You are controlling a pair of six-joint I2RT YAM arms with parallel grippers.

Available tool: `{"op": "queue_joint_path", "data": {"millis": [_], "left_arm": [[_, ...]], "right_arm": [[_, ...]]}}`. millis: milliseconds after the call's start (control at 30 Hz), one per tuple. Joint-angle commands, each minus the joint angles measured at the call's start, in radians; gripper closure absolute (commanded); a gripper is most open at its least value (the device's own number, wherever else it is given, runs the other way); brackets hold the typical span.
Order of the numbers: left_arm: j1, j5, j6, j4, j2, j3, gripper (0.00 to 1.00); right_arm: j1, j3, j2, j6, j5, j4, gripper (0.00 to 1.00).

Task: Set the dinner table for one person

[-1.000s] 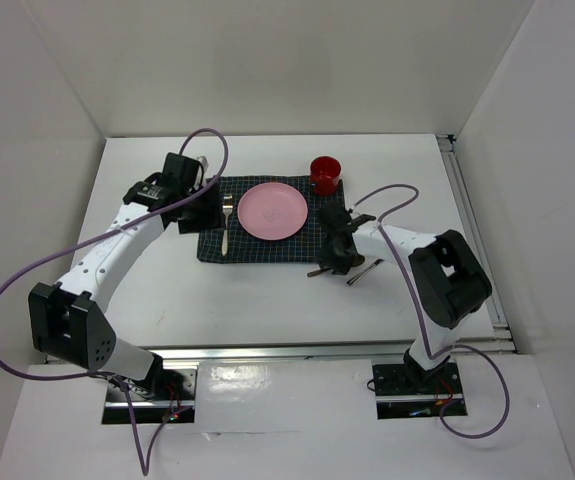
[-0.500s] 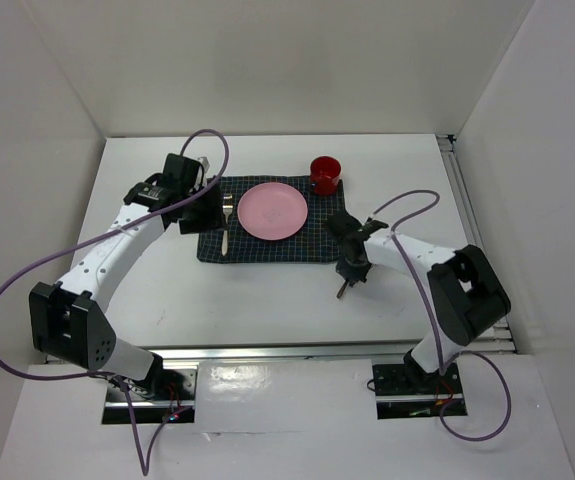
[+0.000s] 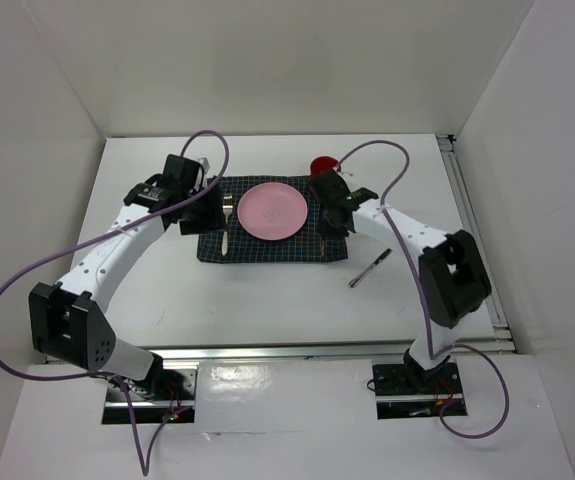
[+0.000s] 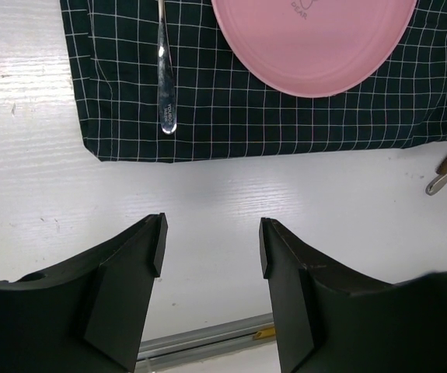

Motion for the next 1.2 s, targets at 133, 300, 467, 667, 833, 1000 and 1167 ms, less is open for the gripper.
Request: {"op": "queue_joint_path", "data": {"millis": [133,300,467,667,833,1000,1167], "left_arm": [[-0.003,-0.031,-0.005,-0.004,-0.047,0.0,0.32],[-0.003,-0.031,-0.005,-0.013,-0.047,-0.009,0.32],[-0.003,-0.04,-0.005,-0.013,-0.058,-0.009,0.32],[-0.003,-0.04,-0.005,-0.013,-0.049,-0.009,0.32],[-0.003,-0.055,-0.005,-0.013,-0.049,-0.009,0.32],[-0.003,-0.046,-0.005,-0.013,-0.049,-0.009,0.32],[-0.003,-0.046,-0.005,-0.013,-0.049,-0.009,0.32]], "right_arm": [[-0.045,0.12,0.189,-0.155,-0.114,0.141,1.0],[-0.086,0.185,0.28,-0.192,-0.165,0.173,1.0],[-0.095,0.229,0.334,-0.227,-0.165,0.149,1.0],[-0.095,0.267,0.375,-0.238,-0.174,0.123,0.93],[-0.095,0.258,0.352,-0.184,-0.187,0.094,0.71],[-0.095,0.247,0.26,-0.157,-0.167,0.055,0.57],[-0.095,0.175,0.124,-0.114,-0.075,0.025,0.57]]}}
